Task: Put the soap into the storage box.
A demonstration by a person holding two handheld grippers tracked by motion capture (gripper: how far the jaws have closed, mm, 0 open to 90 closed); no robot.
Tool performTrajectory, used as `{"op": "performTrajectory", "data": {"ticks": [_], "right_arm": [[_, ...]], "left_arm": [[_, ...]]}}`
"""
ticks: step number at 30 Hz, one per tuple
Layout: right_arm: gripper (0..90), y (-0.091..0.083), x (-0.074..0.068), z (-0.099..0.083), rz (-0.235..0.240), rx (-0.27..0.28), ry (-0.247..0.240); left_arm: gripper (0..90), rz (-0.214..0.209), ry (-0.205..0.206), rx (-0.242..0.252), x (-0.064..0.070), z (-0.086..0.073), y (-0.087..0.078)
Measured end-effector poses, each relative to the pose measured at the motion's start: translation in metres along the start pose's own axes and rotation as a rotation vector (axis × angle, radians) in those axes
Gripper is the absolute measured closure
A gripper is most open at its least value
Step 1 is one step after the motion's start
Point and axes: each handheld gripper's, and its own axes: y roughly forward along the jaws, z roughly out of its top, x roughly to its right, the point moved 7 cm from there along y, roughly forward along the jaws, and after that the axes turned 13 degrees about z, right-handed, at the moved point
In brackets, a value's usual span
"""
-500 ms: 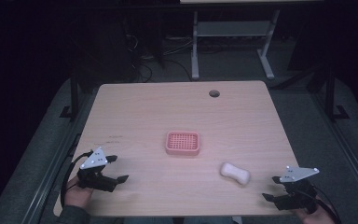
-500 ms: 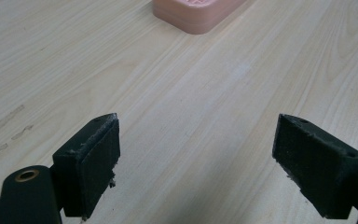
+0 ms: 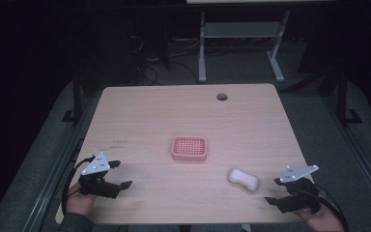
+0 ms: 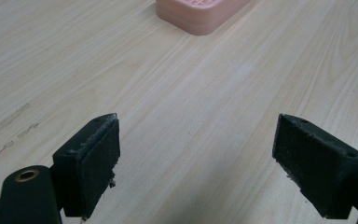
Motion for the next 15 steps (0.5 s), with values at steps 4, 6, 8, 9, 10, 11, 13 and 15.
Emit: {"op": "performTrajectory", "data": {"ticks": [4, 6, 8, 9, 10, 11, 13, 15], "right_arm": [[24.0, 0.002, 0.000, 0.003, 0.006, -0.026, -0.007], [24.0, 0.003, 0.001, 0.005, 0.007, -0.037, -0.015], [24.0, 0.003, 0.001, 0.008, 0.012, -0.045, -0.014], [23.8, 0.003, 0.001, 0.009, 0.012, -0.047, -0.021], [23.4, 0.003, 0.001, 0.011, 0.014, -0.049, -0.018], [23.3, 0.004, 0.001, 0.013, 0.018, -0.056, -0.018], [22.2, 0.006, 0.001, 0.017, 0.017, -0.077, -0.026], [22.2, 0.007, 0.001, 0.018, 0.019, -0.083, -0.032]], "left_arm": [[14.8, 0.000, 0.002, -0.001, 0.000, 0.000, 0.000], [14.8, 0.001, 0.007, 0.000, 0.000, 0.000, 0.000], [14.8, 0.000, 0.007, 0.002, 0.000, 0.000, 0.000], [14.8, 0.000, 0.007, 0.001, 0.000, 0.000, 0.000], [14.8, 0.000, 0.009, 0.001, 0.000, 0.000, 0.000], [14.8, 0.000, 0.009, 0.001, 0.000, 0.000, 0.000], [14.8, -0.001, 0.008, 0.003, 0.000, 0.000, 0.000], [14.8, -0.001, 0.006, 0.003, 0.000, 0.001, 0.000]]}}
